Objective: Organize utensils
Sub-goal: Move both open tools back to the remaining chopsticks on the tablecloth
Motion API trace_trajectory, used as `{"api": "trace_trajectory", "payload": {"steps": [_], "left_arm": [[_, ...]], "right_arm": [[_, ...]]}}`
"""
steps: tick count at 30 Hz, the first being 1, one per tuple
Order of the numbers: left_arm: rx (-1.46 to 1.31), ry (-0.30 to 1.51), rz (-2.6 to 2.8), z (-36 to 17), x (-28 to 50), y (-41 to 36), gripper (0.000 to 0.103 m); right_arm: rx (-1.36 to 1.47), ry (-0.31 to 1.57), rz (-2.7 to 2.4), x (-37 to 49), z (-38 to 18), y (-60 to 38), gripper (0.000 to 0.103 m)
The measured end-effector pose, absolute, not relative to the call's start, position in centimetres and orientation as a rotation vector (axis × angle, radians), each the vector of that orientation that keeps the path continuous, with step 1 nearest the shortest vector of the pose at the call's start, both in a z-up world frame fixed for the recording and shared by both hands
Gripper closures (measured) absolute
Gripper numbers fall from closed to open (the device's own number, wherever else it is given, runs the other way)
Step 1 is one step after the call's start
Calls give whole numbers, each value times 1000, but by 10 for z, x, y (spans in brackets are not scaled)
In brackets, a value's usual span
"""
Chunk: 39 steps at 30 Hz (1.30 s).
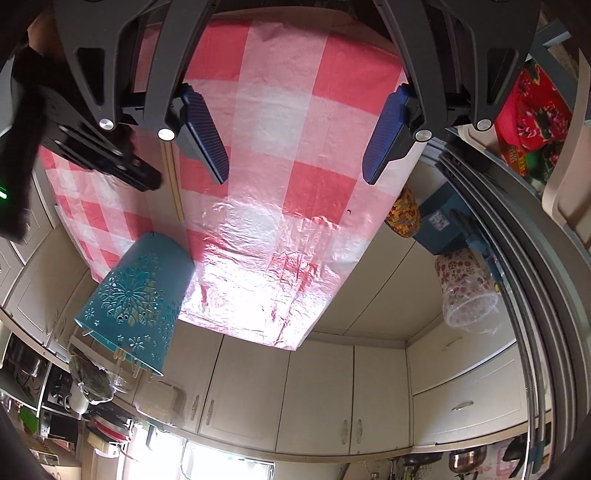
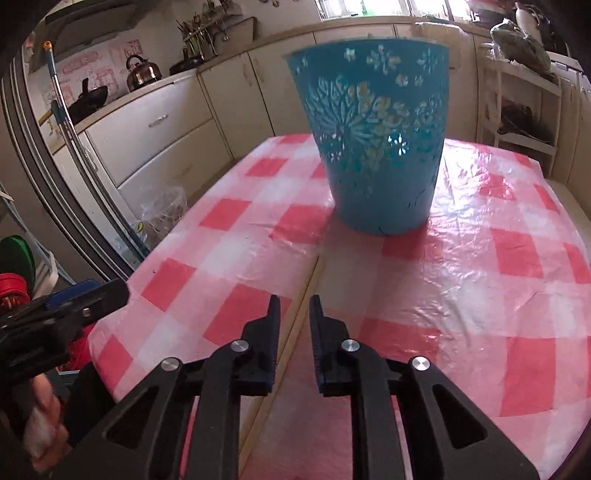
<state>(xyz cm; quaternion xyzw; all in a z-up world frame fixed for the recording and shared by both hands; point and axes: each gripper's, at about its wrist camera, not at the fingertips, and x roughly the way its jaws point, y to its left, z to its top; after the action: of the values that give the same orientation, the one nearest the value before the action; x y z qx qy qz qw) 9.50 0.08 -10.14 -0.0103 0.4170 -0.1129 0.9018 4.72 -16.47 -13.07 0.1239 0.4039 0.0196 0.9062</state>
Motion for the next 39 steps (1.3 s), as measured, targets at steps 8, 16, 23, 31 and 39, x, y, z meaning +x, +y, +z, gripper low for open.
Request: {"api": "trace_trajectory", "payload": {"steps": [8, 16, 23, 31, 39], "left_arm": [[-62, 866, -229, -102, 91, 16, 32], [-74, 862, -233, -100, 90, 21, 32], [-71, 862, -239, -99, 87, 19, 32], [-65, 866, -248, -100, 85, 15, 32], [-38, 890, -302, -100, 87, -1, 32]], "right_arm": [[269, 894, 17, 57, -144, -157, 90], [349, 883, 27, 53, -145, -165, 92], [318, 879, -1, 52, -145, -163, 92], [299, 885, -31, 51, -145, -165, 92], [109, 915, -25, 59, -143, -150, 94]]}}
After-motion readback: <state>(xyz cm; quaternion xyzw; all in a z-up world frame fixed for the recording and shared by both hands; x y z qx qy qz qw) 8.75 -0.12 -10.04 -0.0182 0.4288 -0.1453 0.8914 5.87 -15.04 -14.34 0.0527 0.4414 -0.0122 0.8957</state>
